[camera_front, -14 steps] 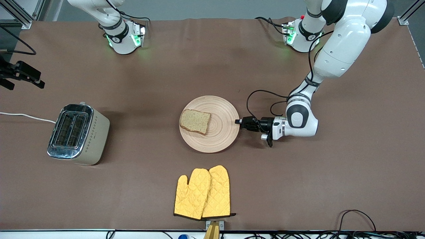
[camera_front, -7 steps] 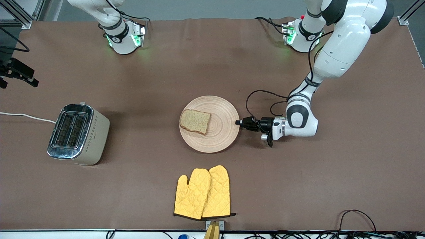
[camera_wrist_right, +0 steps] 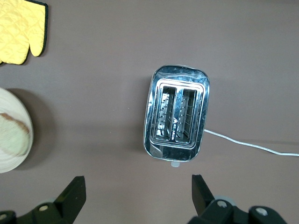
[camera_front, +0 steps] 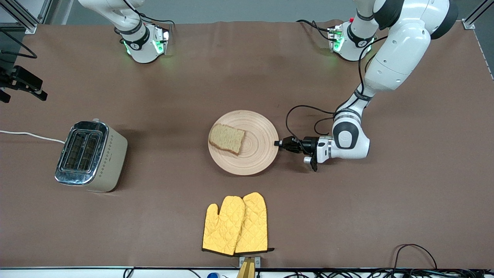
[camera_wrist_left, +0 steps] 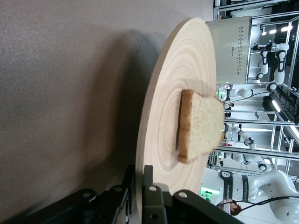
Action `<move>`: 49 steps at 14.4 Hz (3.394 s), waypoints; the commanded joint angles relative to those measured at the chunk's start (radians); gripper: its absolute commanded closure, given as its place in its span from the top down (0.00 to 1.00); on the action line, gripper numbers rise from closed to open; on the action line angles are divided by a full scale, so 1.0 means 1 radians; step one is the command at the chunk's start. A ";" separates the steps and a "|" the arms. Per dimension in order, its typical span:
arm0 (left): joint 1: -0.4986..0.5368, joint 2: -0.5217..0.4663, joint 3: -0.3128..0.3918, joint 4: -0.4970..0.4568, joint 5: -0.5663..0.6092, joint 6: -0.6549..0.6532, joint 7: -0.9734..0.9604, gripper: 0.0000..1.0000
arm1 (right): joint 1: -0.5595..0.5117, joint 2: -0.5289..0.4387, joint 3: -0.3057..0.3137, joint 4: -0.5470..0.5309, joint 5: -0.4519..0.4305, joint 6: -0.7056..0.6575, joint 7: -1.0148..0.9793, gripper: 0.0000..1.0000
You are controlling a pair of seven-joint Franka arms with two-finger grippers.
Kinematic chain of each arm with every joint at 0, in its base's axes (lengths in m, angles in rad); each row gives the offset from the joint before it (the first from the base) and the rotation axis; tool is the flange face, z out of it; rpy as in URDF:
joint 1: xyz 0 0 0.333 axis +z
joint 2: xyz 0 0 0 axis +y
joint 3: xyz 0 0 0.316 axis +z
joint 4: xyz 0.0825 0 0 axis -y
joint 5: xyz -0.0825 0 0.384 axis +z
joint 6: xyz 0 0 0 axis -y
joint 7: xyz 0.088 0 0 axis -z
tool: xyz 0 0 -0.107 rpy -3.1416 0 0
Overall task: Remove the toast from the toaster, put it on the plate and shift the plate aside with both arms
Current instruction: 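Drag the plate with the bread away from the toaster with the left gripper, then open the left gripper and pull it back from the plate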
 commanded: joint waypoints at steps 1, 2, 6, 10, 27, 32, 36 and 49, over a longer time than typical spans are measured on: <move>0.002 -0.008 -0.003 0.002 -0.021 -0.001 0.004 0.05 | -0.021 0.009 -0.006 0.011 -0.012 -0.007 -0.022 1.00; 0.002 -0.010 -0.003 0.004 -0.021 -0.001 -0.001 0.03 | -0.026 0.009 -0.006 0.012 -0.013 -0.008 -0.025 1.00; 0.012 -0.042 -0.003 0.004 -0.018 -0.002 -0.059 0.01 | -0.026 0.009 -0.004 0.018 -0.020 -0.014 -0.020 1.00; 0.046 -0.110 0.000 -0.005 -0.003 -0.015 -0.130 0.00 | -0.032 0.007 -0.006 0.011 -0.004 -0.004 -0.008 1.00; 0.656 -0.029 0.004 0.208 0.718 -0.335 -0.118 0.00 | -0.031 0.003 -0.004 -0.038 -0.003 0.082 -0.007 1.00; 0.738 0.021 0.007 0.258 0.765 -0.338 -0.067 0.00 | -0.031 0.003 -0.004 -0.038 -0.004 0.082 -0.007 1.00; 0.775 0.021 0.009 0.263 0.802 -0.349 -0.056 0.06 | -0.031 0.003 -0.004 -0.038 -0.004 0.081 -0.007 1.00; 0.718 -0.079 -0.072 0.436 0.810 -0.527 -0.412 1.00 | -0.032 0.003 -0.004 -0.031 -0.006 0.067 -0.010 1.00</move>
